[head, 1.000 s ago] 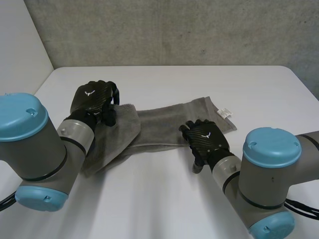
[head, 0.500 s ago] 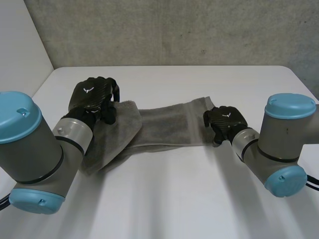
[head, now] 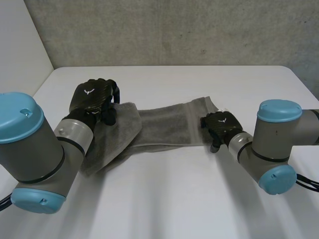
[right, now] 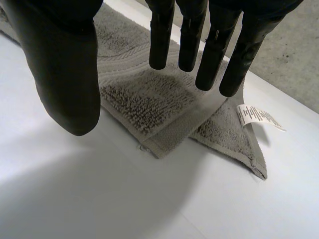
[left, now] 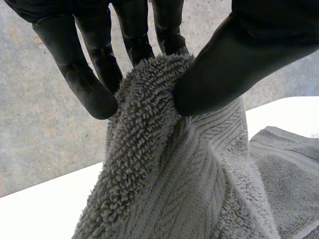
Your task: Fold the towel.
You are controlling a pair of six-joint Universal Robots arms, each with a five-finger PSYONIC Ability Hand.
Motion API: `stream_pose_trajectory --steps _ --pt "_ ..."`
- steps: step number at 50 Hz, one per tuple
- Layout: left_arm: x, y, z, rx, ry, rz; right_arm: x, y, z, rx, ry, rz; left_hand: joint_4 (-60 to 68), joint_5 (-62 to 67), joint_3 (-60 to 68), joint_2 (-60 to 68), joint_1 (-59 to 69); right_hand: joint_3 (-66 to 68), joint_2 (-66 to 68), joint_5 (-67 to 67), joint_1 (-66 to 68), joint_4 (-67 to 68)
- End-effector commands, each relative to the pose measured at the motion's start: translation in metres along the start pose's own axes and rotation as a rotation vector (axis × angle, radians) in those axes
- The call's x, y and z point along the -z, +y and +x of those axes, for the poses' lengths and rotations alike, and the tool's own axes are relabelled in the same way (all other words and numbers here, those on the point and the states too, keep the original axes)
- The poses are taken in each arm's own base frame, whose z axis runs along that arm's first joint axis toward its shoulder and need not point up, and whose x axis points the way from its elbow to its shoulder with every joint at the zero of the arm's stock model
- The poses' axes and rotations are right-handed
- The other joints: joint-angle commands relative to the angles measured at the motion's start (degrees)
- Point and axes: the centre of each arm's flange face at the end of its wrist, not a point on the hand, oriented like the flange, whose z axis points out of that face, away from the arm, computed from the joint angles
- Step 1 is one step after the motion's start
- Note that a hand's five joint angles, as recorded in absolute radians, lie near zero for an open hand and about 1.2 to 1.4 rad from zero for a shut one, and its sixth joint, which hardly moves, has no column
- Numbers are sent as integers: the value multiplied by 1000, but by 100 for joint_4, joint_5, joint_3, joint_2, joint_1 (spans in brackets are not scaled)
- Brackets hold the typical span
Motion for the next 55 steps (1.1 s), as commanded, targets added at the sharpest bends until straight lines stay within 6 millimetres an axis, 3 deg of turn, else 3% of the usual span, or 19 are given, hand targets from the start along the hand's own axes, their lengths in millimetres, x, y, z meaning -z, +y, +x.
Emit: stream_pose_trajectory --steps 1,28,55 --pt "0 1 0 0 -1 -1 -7 2 1 20 6 12 -981 -1684 -1002 -714 -450 -125 -172 73 -98 -103" --pt "-2 4 0 -2 -1 -5 -32 8 0 87 7 29 -981 -1684 -1002 -714 -450 94 47 292 120 116" --pt "-6 8 -2 -3 -5 -13 -58 -12 10 106 38 126 -981 -1684 -1002 -714 -450 212 164 410 238 234"
